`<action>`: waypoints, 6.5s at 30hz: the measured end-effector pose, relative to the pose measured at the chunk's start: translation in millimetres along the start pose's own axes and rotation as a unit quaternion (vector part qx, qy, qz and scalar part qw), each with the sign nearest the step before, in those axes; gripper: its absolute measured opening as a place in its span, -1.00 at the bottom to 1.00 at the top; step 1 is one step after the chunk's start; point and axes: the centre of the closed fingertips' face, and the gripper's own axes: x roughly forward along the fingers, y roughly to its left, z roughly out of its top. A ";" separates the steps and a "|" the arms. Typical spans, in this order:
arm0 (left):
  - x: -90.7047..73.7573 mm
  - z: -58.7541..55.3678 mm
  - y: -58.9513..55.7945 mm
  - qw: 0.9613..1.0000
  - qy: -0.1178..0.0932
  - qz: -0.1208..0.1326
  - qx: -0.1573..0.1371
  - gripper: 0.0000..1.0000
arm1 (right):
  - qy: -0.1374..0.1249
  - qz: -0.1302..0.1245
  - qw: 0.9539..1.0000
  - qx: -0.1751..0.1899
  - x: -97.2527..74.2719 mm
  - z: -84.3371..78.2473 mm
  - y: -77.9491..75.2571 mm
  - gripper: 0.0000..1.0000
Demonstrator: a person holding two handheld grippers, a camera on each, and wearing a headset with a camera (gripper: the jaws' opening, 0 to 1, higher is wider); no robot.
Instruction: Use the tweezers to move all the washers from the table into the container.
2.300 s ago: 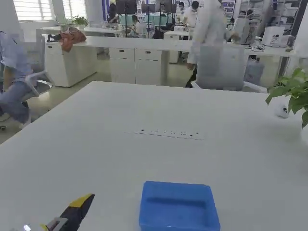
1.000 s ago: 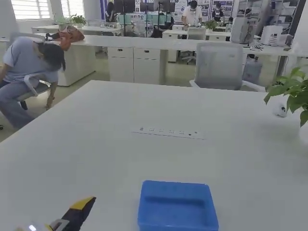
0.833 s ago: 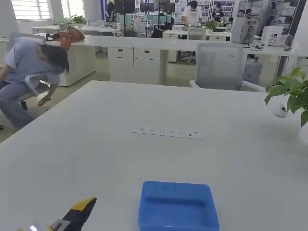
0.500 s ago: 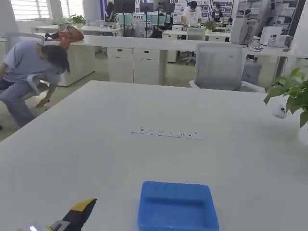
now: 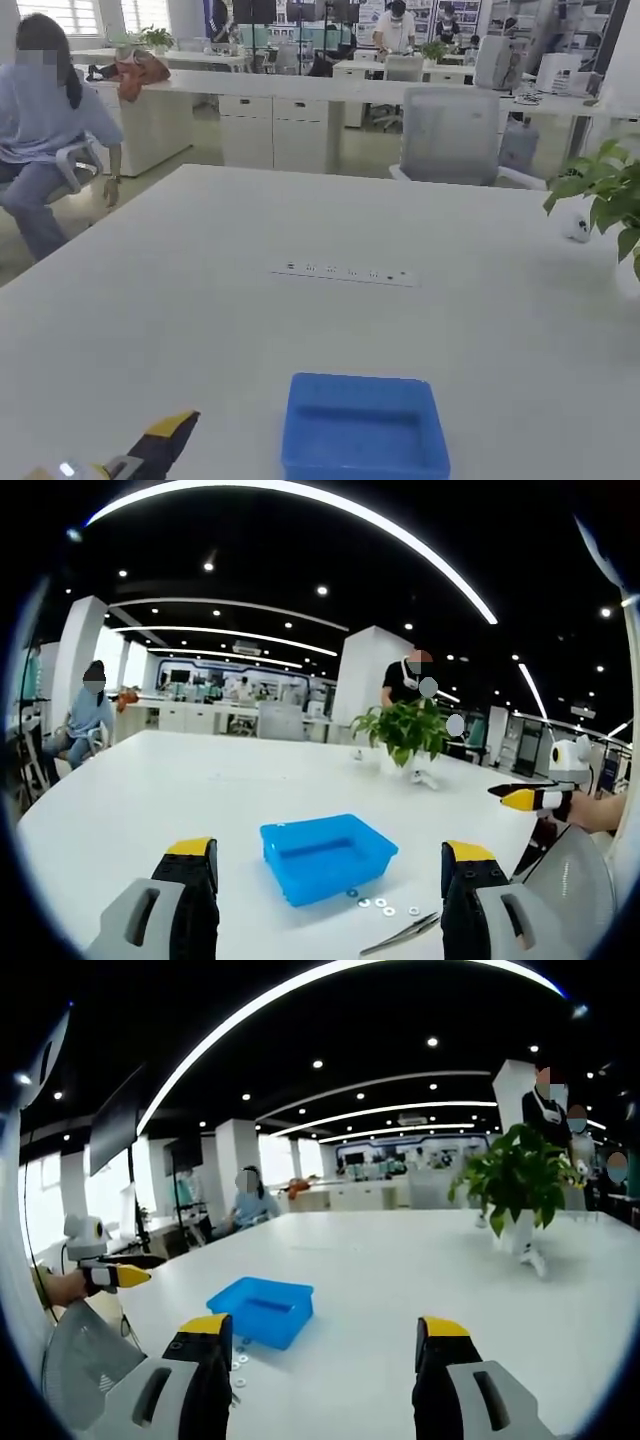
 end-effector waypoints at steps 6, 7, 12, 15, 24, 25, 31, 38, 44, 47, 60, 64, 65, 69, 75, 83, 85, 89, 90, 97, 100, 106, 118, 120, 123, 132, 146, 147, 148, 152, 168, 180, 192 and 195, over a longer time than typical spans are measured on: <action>2.2 -8.1 -4.6 0.999 0.035 -0.018 -0.004 0.87 | 0.022 -0.007 1.000 -0.007 0.4 -0.1 -1.6 0.44; 2.4 -11.8 -7.1 0.998 0.051 -0.028 -0.007 0.83 | 0.033 -0.007 0.999 -0.018 0.9 -0.6 -0.7 0.42; 4.1 -25.1 -19.8 0.990 0.115 -0.083 0.001 0.43 | 0.084 0.010 0.995 -0.049 10.2 -12.4 5.2 0.34; 8.5 -29.9 -20.9 0.982 0.151 -0.107 0.046 0.36 | 0.118 0.044 0.990 -0.067 18.9 -17.8 21.3 0.24; 17.1 -45.5 -28.2 0.959 0.214 -0.180 0.038 0.01 | 0.169 0.144 0.968 -0.118 52.7 -32.3 63.3 -0.15; 17.3 -48.5 -28.9 0.957 0.222 -0.184 0.039 -0.02 | 0.170 0.150 0.967 -0.115 56.6 -32.8 65.8 -0.19; 15.3 -69.1 -38.5 0.937 0.263 -0.222 0.062 -0.16 | 0.177 0.198 0.956 -0.126 75.3 -38.3 88.8 -0.28; 11.1 -96.4 -43.5 0.910 0.307 -0.256 0.106 -0.34 | 0.222 0.264 0.921 -0.178 79.4 -63.7 115.5 -0.41; 14.4 -117.8 -45.5 0.881 0.339 -0.285 0.165 -0.44 | 0.264 0.310 0.888 -0.212 76.8 -87.0 129.1 -0.47; 16.3 -124.7 -46.9 0.868 0.352 -0.295 0.189 -0.46 | 0.287 0.333 0.865 -0.243 74.0 -99.3 133.5 -0.53; 20.9 -147.4 -48.6 0.784 0.396 -0.345 0.333 -0.72 | 0.373 0.371 0.780 -0.340 61.6 -142.8 145.3 -0.81; 21.1 -152.3 -51.1 0.771 0.399 -0.350 0.352 -0.82 | 0.372 0.374 0.770 -0.358 63.5 -146.4 148.7 -0.87; 22.5 -153.2 -48.2 0.762 0.399 -0.348 0.372 -0.85 | 0.373 0.374 0.769 -0.360 64.0 -147.2 148.8 -0.87; 21.4 -158.0 -50.6 0.754 0.402 -0.356 0.378 -0.95 | 0.379 0.370 0.765 -0.366 65.8 -151.8 147.9 -0.87; 23.8 -157.8 -51.0 0.750 0.399 -0.363 0.384 -1.00 | 0.378 0.368 0.767 -0.365 67.6 -152.8 147.9 -0.91; 20.3 -140.5 -53.0 0.769 0.381 -0.376 0.350 -1.00 | 0.372 0.366 0.784 -0.336 68.6 -149.0 145.5 -0.90; 18.9 -135.4 -54.5 0.772 0.376 -0.378 0.347 -1.00 | 0.367 0.367 0.789 -0.328 68.2 -147.3 145.3 -0.90; 17.2 -125.4 -58.0 0.776 0.365 -0.380 0.346 -1.00 | 0.359 0.368 0.799 -0.311 67.1 -143.3 145.7 -0.88; 16.3 -122.0 -59.8 0.777 0.362 -0.381 0.347 -1.00 | 0.357 0.369 0.801 -0.308 66.8 -142.6 146.2 -0.86; 14.4 -103.4 -75.1 0.776 0.339 -0.392 0.360 -1.00 | 0.346 0.376 0.805 -0.300 64.3 -141.8 152.8 -0.79; 13.7 -95.1 -83.2 0.775 0.329 -0.398 0.364 -1.00 | 0.336 0.377 0.813 -0.288 63.5 -137.8 155.1 -0.79; 15.6 -79.2 -100.8 0.773 0.307 -0.412 0.370 -1.00 | 0.321 0.376 0.827 -0.268 61.6 -132.8 153.1 -0.84; 29.7 -58.4 -109.4 0.784 0.279 -0.417 0.366 -1.00 | 0.281 0.343 0.865 -0.233 72.8 -114.3 143.6 -0.87; 31.0 -56.9 -109.0 0.784 0.278 -0.416 0.367 -1.00 | 0.277 0.341 0.868 -0.230 75.5 -113.8 144.0 -0.86; 31.8 -56.7 -109.5 0.780 0.280 -0.417 0.375 -1.00 | 0.276 0.343 0.868 -0.229 78.2 -114.7 146.3 -0.86; 35.7 -58.4 -115.4 0.772 0.283 -0.423 0.381 -1.00 | 0.278 0.343 0.867 -0.230 79.0 -118.7 147.3 -0.87; 50.9 -61.0 -138.8 0.754 0.307 -0.444 0.372 -1.00 | 0.239 0.348 0.887 -0.190 79.5 -102.7 152.3 -0.75; 50.4 -61.9 -140.1 0.754 0.308 -0.447 0.369 -1.00 | 0.237 0.349 0.887 -0.186 79.7 -101.6 152.8 -0.76; 50.0 -62.6 -140.4 0.753 0.309 -0.449 0.368 -1.00 | 0.238 0.346 0.888 -0.189 80.6 -102.6 151.8 -0.77; 48.7 -66.7 -140.2 0.745 0.319 -0.453 0.371 -1.00 | 0.240 0.345 0.888 -0.187 80.9 -105.6 151.7 -0.86; 52.8 -48.5 -132.3 0.873 0.253 -0.382 0.167 -0.40 | 0.235 0.321 0.907 -0.142 88.1 -103.6 140.1 -0.96; 15.5 -28.6 -74.7 0.962 0.147 -0.230 0.008 0.03 | 0.224 0.298 0.928 -0.001 89.5 -86.7 131.1 -0.96; 4.5 -16.4 -43.4 0.989 0.079 -0.121 0.039 0.43 | 0.217 0.294 0.931 -0.018 98.6 -49.1 118.5 -0.95; 5.3 -17.8 -39.2 0.990 0.073 -0.106 0.060 0.50 | 0.212 0.290 0.933 -0.030 105.4 -37.9 113.7 -0.95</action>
